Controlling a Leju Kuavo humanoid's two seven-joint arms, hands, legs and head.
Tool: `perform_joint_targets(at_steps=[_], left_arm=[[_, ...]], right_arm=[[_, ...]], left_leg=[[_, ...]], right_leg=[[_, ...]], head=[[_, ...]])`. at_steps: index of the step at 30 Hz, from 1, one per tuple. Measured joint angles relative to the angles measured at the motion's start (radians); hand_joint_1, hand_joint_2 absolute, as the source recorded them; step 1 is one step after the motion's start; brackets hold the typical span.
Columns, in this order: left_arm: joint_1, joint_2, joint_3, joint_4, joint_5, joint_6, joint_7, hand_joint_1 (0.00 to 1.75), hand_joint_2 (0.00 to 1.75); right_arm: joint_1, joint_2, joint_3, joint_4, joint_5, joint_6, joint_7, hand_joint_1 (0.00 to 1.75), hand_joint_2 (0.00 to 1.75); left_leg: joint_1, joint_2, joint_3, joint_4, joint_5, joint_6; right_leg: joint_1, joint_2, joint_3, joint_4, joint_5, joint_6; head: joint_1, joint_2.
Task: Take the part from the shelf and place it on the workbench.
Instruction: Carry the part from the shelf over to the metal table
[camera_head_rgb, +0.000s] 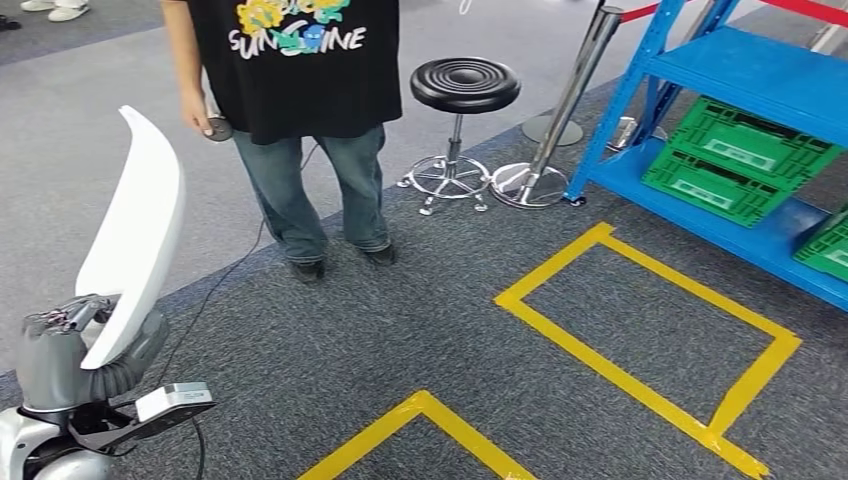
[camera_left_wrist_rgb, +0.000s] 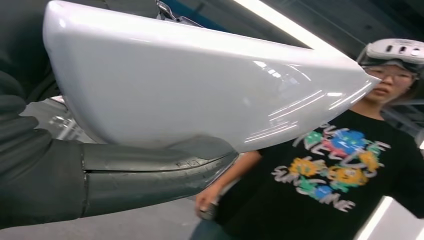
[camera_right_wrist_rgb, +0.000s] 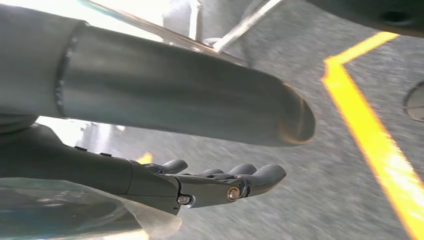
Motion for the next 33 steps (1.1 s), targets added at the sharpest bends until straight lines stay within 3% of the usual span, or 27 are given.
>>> perform_joint_targets(at_steps=[2,4,5,6,7,9,11,12,13,14,15,17,19,22,24,26,28,29,30,31,33], left_arm=[[-0.001,0.001,0.0,0.0,-0.002,-0.001,0.001,1.75,1.75],[0.0,0.002,0.0,0.0,-0.001,-0.004,0.001,1.75,1.75],[0.002,0.003,-0.001,0.0,-0.001,-0.005,0.001,1.75,1.75],[0.005,0.003,-0.001,-0.001,-0.001,-0.005,0.001,1.75,1.75],[0.009,0.004,0.0,-0.003,-0.004,-0.005,0.001,1.75,1.75],[0.018,0.007,0.001,-0.009,-0.014,-0.005,0.001,1.75,1.75],[0.03,0.008,0.002,-0.014,-0.025,-0.005,0.0,1.75,1.75],[0.039,0.007,0.002,-0.016,-0.029,-0.005,0.0,1.75,1.75],[0.048,0.007,0.002,-0.017,-0.031,-0.005,-0.001,1.75,1.75],[0.055,0.007,0.002,-0.019,-0.033,-0.005,-0.001,1.75,1.75],[0.059,0.007,0.002,-0.021,-0.033,-0.005,-0.002,1.75,1.75],[0.062,0.007,0.002,-0.024,-0.034,-0.006,-0.002,1.75,1.75],[0.063,0.007,0.003,-0.029,-0.034,-0.006,-0.002,1.75,1.75],[0.068,0.007,0.004,-0.033,-0.034,-0.009,-0.002,1.75,1.75],[0.069,0.008,0.005,-0.037,-0.033,-0.009,-0.002,1.75,1.75],[0.068,0.007,0.005,-0.04,-0.033,-0.009,-0.002,1.75,1.75],[0.068,0.007,0.004,-0.04,-0.031,-0.011,-0.002,1.75,1.75],[0.068,0.007,0.004,-0.04,-0.03,-0.012,-0.002,1.75,1.75],[0.068,0.007,0.004,-0.04,-0.029,-0.013,-0.002,1.75,1.75],[0.067,0.007,0.004,-0.04,-0.027,-0.015,-0.002,1.75,1.75],[0.064,0.007,0.004,-0.04,-0.024,-0.018,-0.002,1.75,1.75]], right_arm=[[0.002,-0.002,0.0,-0.003,-0.014,-0.015,-0.086,0.0,0.0],[0.003,-0.003,-0.001,-0.006,-0.026,-0.031,-0.176,0.0,0.0],[0.002,-0.003,-0.002,-0.009,-0.03,-0.037,-0.209,0.0,0.0],[0.001,-0.002,-0.002,-0.012,-0.033,-0.041,-0.237,0.0,0.0],[0.002,0.0,-0.002,-0.016,-0.035,-0.043,-0.269,0.0,0.0],[0.008,0.004,-0.002,-0.024,-0.033,-0.044,-0.356,0.0,0.0],[0.014,0.007,-0.002,-0.029,-0.026,-0.041,-0.446,0.0,0.0],[0.014,0.008,-0.002,-0.03,-0.019,-0.038,-0.479,0.0,0.0],[0.015,0.01,-0.001,-0.031,-0.011,-0.037,-0.499,0.0,0.0],[0.014,0.013,0.0,-0.032,-0.002,-0.039,-0.514,0.0,0.0],[0.014,0.015,0.002,-0.033,0.007,-0.043,-0.522,0.0,0.0],[0.013,0.02,0.007,-0.035,0.017,-0.052,-0.528,0.0,0.0],[0.012,0.022,0.009,-0.036,0.019,-0.056,-0.531,0.0,0.0],[0.008,0.023,0.012,-0.039,0.018,-0.056,-0.534,0.0,0.0],[0.008,0.023,0.014,-0.041,0.018,-0.056,-0.535,0.0,0.0],[0.009,0.023,0.014,-0.042,0.018,-0.056,-0.535,0.0,0.0],[0.012,0.024,0.015,-0.042,0.018,-0.055,-0.535,0.0,0.0],[0.013,0.024,0.015,-0.042,0.019,-0.055,-0.535,0.0,0.0],[0.013,0.024,0.017,-0.042,0.021,-0.054,-0.535,0.0,0.0],[0.013,0.024,0.018,-0.042,0.025,-0.054,-0.535,0.0,0.0],[0.012,0.024,0.024,-0.041,0.036,-0.058,-0.534,0.0,0.0]], left_leg=[[-0.001,-0.027,0.0,0.001,0.002,-0.002],[0.005,-0.051,-0.007,0.001,0.005,-0.011],[0.008,-0.066,-0.012,-0.001,0.008,-0.019],[0.011,-0.081,-0.014,-0.004,0.012,-0.027],[0.01,-0.078,-0.016,-0.001,0.011,-0.032],[0.004,-0.029,-0.038,0.049,-0.021,-0.04],[0.007,0.037,-0.093,0.168,-0.085,-0.05],[0.011,0.053,-0.12,0.227,-0.11,-0.055],[0.015,0.061,-0.133,0.257,-0.117,-0.061],[0.019,0.067,-0.129,0.253,-0.105,-0.065],[0.022,0.075,-0.104,0.208,-0.078,-0.069],[0.023,0.114,-0.031,0.075,-0.025,-0.069],[0.018,0.136,0.006,0.008,-0.013,-0.054],[0.014,0.108,0.005,0.005,-0.017,-0.029],[0.016,0.088,0.005,0.001,-0.013,-0.016],[0.017,0.068,0.004,-0.001,-0.012,-0.008],[0.014,0.044,0.004,0.0,-0.013,-0.005],[0.013,0.03,0.005,0.0,-0.013,-0.004],[0.012,0.016,0.006,0.0,-0.013,-0.004],[0.011,0.001,0.007,0.0,-0.014,-0.005],[0.012,-0.026,0.006,0.001,-0.014,-0.009]], right_leg=[[0.003,0.061,0.06,-0.14,0.065,-0.021],[0.004,0.108,0.094,-0.208,0.079,-0.031],[0.005,0.108,0.1,-0.214,0.078,-0.032],[0.005,0.092,0.107,-0.22,0.08,-0.031],[0.003,0.076,0.113,-0.229,0.085,-0.031],[-0.001,0.038,0.127,-0.249,0.091,-0.032],[-0.001,0.0,0.134,-0.254,0.089,-0.036],[0.0,-0.019,0.135,-0.254,0.086,-0.036],[0.0,-0.036,0.137,-0.253,0.083,-0.035],[0.0,-0.052,0.138,-0.251,0.08,-0.033],[-0.001,-0.068,0.14,-0.249,0.076,-0.029],[0.001,-0.096,0.142,-0.239,0.063,-0.018],[0.004,-0.117,0.141,-0.231,0.05,-0.005],[0.001,-0.134,0.156,-0.231,0.039,0.013],[-0.003,-0.093,0.139,-0.187,0.005,0.022],[-0.005,-0.034,0.075,-0.057,-0.061,0.024],[-0.004,-0.015,0.006,0.065,-0.097,0.022],[-0.004,-0.012,-0.007,0.076,-0.085,0.02],[-0.004,-0.008,-0.001,0.046,-0.053,0.016],[-0.004,0.002,0.02,-0.015,-0.009,0.012],[-0.006,0.051,0.073,-0.15,0.057,0.002]], head=[[-0.002,0.0],[-0.002,0.0],[-0.001,0.0],[0.0,0.0],[-0.001,0.0],[-0.007,0.0],[-0.012,0.0],[-0.013,0.0],[-0.013,0.0],[-0.013,0.0],[-0.013,0.0],[-0.013,0.0],[-0.011,0.0],[-0.008,0.0],[-0.004,0.0],[0.002,0.0],[0.003,0.0],[0.003,0.0],[0.003,0.0],[0.004,0.0],[0.003,0.0]])
